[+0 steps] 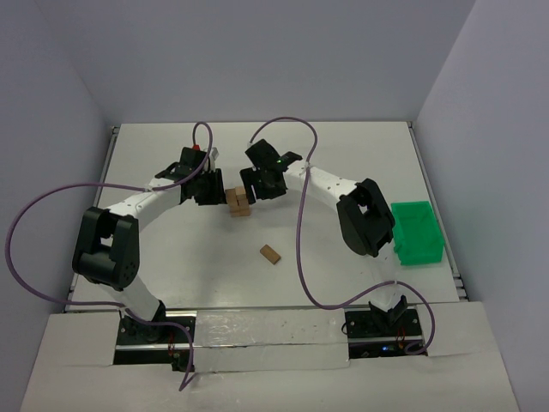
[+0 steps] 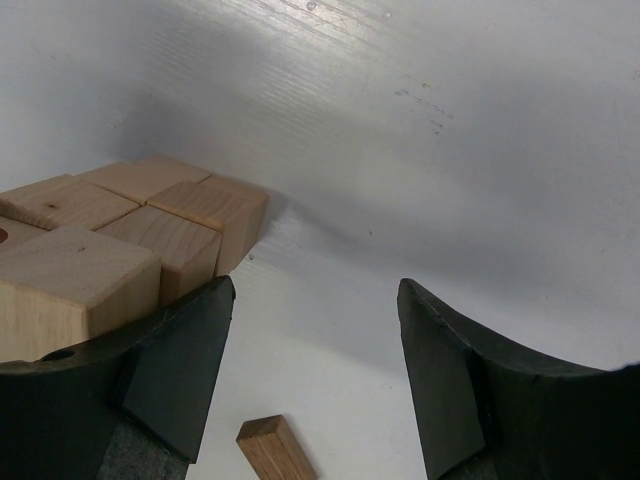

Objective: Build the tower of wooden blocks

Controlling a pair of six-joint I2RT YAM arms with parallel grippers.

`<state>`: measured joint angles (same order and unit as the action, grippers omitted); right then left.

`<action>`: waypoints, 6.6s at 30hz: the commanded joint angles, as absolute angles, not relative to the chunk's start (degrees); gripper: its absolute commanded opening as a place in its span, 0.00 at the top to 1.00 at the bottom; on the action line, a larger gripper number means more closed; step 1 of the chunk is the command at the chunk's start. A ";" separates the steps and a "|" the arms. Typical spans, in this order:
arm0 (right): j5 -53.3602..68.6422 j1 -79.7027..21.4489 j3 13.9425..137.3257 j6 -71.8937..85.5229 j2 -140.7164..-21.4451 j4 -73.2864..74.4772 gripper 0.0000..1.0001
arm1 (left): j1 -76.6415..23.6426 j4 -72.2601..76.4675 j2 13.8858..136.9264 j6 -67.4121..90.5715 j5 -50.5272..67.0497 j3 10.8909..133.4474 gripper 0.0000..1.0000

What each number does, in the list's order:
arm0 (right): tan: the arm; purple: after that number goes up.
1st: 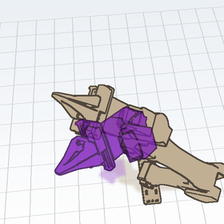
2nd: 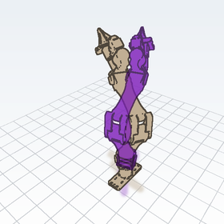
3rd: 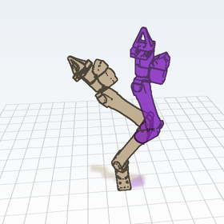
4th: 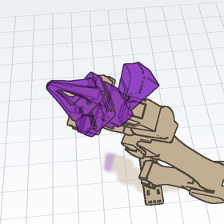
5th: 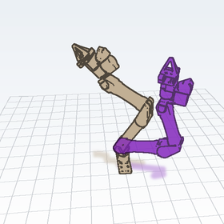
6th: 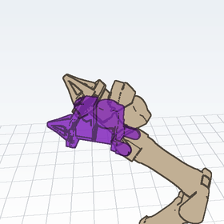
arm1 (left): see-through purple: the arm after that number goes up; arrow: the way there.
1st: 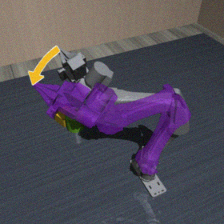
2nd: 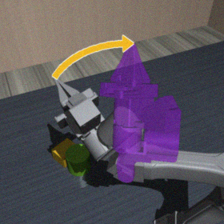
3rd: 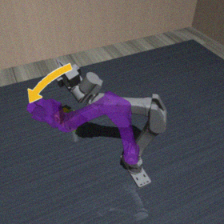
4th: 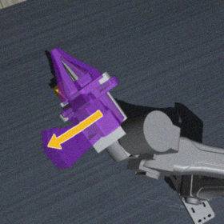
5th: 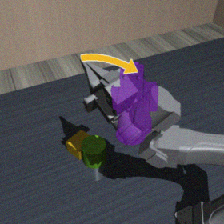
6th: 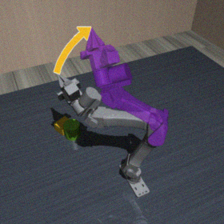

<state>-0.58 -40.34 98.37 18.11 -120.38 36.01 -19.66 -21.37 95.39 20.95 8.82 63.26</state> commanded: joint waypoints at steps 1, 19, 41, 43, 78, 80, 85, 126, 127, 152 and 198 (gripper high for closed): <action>-0.35 -40.87 100.11 17.67 -119.97 34.45 0.26 | -20.04 -19.69 95.10 21.62 9.76 65.65 0.57; -0.35 -40.87 99.96 17.67 -119.65 34.31 0.26 | -21.18 -20.04 94.83 20.83 8.29 66.04 0.57; -1.67 -40.07 96.21 17.22 -112.31 33.31 0.24 | -18.63 -21.73 87.44 17.47 5.97 63.81 0.52; -1.67 -39.89 95.70 16.87 -111.69 33.31 0.24 | -18.55 -22.15 86.83 17.13 5.88 63.81 0.52; -1.15 -36.48 89.56 12.48 -105.39 31.38 0.22 | -19.15 -22.24 87.08 16.76 10.63 63.19 0.55; -1.05 -36.47 89.62 12.48 -105.50 31.38 0.22 | -19.13 -22.03 87.75 17.08 10.72 63.40 0.55; -0.99 -36.32 89.69 12.48 -105.54 31.29 0.21 | -19.16 -21.42 88.29 17.38 10.48 63.61 0.54; -0.35 -36.21 89.42 12.03 -105.00 31.20 0.19 | -19.46 -20.62 88.92 18.00 9.43 65.52 0.45; -0.30 -36.19 89.22 11.79 -104.60 31.20 0.18 | -19.42 -20.88 88.42 17.76 9.21 65.48 0.44; 36.11 -38.51 69.88 -58.56 -85.13 47.61 0.09 | 4.20 -37.02 62.85 -2.00 50.07 61.31 0.09; 1.99 -52.00 56.60 5.15 -98.15 13.83 0.27 | 6.77 -29.71 57.89 10.37 34.25 55.11 0.10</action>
<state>1.98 -52.50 56.73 6.80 -96.80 15.94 6.17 -32.51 58.13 10.08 34.02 54.98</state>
